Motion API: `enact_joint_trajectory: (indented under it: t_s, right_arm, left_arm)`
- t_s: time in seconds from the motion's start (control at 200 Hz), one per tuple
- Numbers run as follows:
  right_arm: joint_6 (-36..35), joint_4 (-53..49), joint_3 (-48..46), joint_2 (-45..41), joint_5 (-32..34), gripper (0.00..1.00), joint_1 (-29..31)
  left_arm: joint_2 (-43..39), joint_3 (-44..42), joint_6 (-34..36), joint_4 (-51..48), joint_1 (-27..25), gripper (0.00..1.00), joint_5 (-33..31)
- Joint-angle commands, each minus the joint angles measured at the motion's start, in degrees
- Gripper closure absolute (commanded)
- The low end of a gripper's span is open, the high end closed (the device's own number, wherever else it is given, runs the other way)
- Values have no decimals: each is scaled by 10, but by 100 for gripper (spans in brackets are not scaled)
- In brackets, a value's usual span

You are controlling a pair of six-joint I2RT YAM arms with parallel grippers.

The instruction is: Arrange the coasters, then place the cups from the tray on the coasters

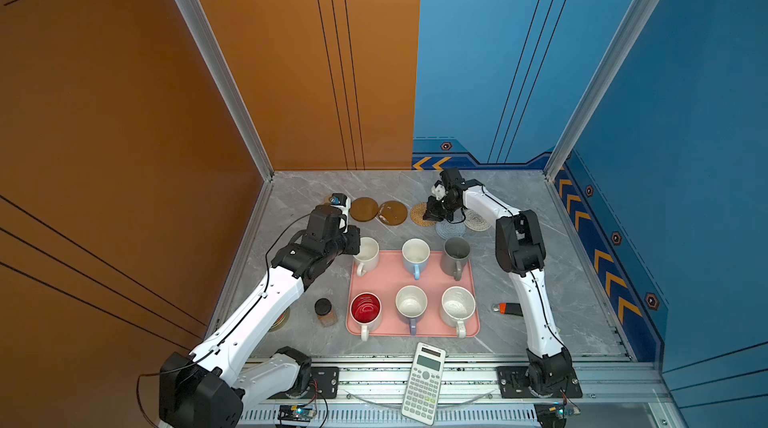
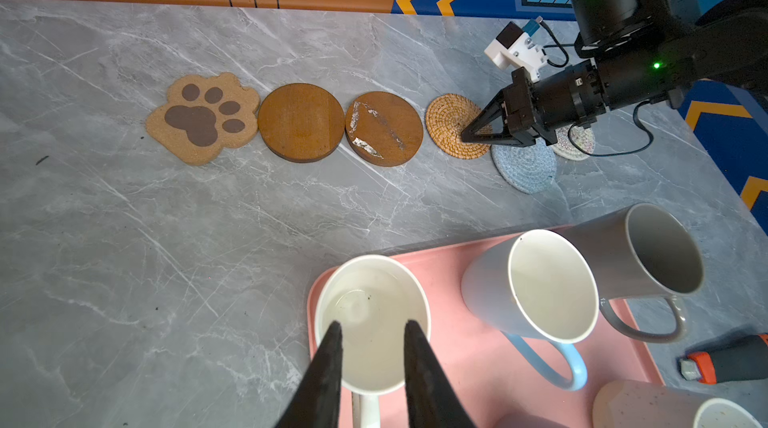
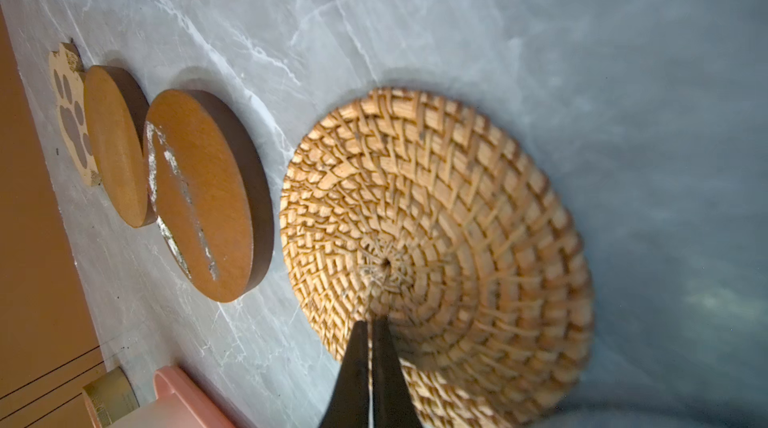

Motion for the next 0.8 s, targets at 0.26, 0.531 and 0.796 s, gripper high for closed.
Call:
enact_joint_trajectory:
  t_s: [0.26, 0.531, 0.796]
  right_arm:
    - [-3, -35, 42, -67, -27, 86, -37]
    - [-38, -34, -90, -148, 3, 89, -68]
    - [-58, -30, -196, -171, 17, 100, -77]
  left_arm:
    - [-4, -3, -9, 9, -5, 72, -5]
    - [5, -1, -9, 12, -8, 72, -3]
    - [18, 4, -12, 15, -13, 73, -1]
